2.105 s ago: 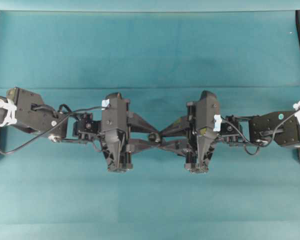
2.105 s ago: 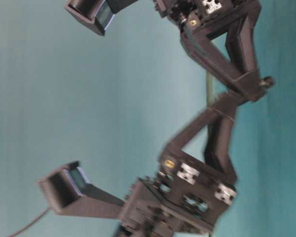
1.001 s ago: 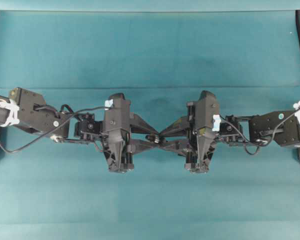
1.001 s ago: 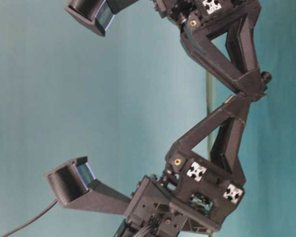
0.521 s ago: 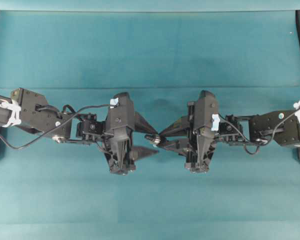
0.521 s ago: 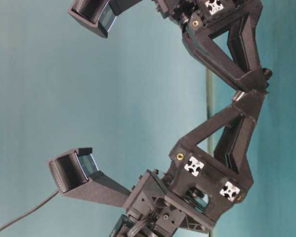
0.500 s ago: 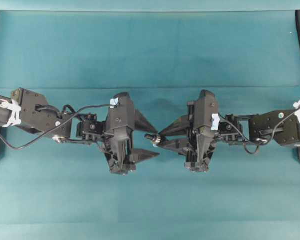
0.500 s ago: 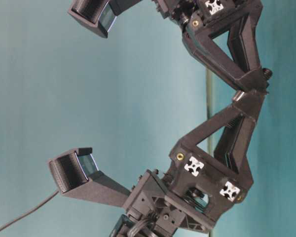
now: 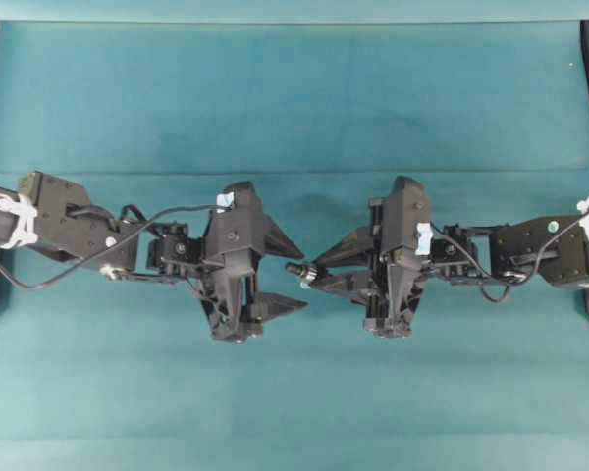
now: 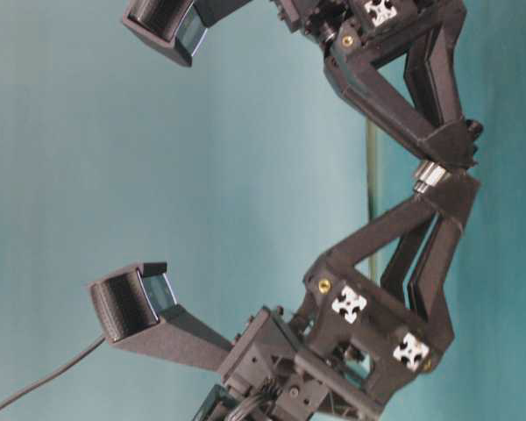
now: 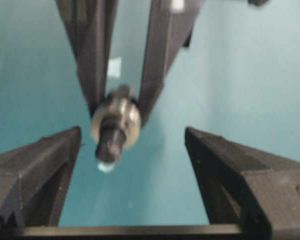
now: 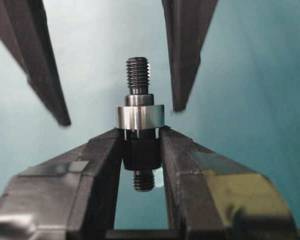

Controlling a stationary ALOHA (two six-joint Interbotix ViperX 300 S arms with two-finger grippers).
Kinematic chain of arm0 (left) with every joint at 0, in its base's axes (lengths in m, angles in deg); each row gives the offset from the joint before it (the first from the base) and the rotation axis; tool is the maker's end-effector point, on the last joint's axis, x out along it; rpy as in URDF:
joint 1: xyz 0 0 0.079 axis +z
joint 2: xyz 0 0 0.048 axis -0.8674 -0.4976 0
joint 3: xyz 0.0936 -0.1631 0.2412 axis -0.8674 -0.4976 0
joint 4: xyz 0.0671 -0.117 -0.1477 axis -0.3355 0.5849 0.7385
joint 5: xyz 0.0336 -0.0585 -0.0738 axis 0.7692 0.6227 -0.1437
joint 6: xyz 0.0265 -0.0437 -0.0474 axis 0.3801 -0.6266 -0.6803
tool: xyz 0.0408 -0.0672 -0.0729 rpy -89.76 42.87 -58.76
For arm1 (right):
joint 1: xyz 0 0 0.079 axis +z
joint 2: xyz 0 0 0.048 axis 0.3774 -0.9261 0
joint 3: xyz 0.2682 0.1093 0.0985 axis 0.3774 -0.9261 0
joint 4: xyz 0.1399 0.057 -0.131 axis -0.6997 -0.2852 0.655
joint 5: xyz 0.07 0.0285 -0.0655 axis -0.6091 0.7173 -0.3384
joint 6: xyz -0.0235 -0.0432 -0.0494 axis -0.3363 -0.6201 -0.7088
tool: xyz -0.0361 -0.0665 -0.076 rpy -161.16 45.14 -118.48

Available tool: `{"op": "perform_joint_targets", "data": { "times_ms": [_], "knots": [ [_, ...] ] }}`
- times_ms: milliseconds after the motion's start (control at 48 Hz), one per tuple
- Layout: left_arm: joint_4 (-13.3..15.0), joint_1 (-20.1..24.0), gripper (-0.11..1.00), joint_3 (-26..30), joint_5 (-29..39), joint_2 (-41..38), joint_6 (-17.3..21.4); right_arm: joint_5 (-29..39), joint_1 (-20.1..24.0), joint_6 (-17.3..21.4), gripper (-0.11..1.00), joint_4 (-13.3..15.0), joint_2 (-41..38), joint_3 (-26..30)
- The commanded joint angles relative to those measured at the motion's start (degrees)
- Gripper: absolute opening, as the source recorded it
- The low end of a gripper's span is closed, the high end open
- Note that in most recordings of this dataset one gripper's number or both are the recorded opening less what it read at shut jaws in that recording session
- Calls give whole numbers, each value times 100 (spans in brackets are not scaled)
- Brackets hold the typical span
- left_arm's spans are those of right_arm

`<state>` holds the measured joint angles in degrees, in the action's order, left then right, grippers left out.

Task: Insert the washer onto the shaft with both hands.
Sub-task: 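Withdraw the open left gripper, right gripper holding the assembled shaft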

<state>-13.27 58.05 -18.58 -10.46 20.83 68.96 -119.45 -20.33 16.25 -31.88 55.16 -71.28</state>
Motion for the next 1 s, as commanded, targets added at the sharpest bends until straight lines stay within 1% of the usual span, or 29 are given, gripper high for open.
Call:
{"op": "perform_joint_targets", "data": {
  "times_ms": [0,730,980],
  "knots": [
    [-18,-9,89,-18,26,167,9,-35,35,9,0,0,123,9],
    [-18,-18,89,-562,35,729,88,70,158,35,0,0,229,-220],
    [-18,-18,89,-589,35,756,97,70,158,44,0,0,237,-255]
  ]
}}
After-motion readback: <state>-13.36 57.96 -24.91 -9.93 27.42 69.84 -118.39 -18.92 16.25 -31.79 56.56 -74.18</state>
